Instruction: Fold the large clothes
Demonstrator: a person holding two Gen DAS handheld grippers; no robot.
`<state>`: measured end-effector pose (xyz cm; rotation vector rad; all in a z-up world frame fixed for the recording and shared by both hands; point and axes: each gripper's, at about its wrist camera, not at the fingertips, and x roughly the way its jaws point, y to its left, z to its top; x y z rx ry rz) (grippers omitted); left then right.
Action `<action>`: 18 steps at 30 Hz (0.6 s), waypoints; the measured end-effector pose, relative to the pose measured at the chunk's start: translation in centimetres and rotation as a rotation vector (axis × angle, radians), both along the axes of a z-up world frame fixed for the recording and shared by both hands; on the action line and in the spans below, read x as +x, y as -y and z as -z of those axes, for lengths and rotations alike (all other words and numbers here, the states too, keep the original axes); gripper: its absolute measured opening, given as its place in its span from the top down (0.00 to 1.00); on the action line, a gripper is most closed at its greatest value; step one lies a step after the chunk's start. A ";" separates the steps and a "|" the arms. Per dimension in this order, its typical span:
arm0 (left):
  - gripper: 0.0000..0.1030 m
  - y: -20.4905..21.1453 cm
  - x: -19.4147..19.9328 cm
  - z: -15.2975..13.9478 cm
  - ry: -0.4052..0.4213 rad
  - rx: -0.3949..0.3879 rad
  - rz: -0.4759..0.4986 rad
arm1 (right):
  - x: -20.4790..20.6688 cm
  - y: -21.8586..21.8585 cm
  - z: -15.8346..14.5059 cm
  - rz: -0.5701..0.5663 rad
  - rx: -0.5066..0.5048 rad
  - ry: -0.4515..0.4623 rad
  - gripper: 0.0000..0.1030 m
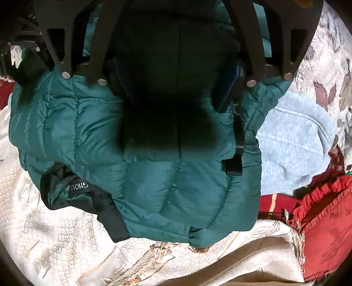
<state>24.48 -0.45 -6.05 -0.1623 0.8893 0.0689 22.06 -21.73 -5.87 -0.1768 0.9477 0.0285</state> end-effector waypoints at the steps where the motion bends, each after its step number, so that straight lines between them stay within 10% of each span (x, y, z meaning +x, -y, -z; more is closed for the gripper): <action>1: 0.29 -0.3 0.0 0.1 0.002 0.010 0.001 | 0.0 -0.2 0.0 0.001 -0.002 0.002 0.00; 18: 0.29 0.8 -0.8 -0.1 0.004 0.041 0.010 | -0.4 -0.1 0.9 0.000 -0.010 0.008 0.00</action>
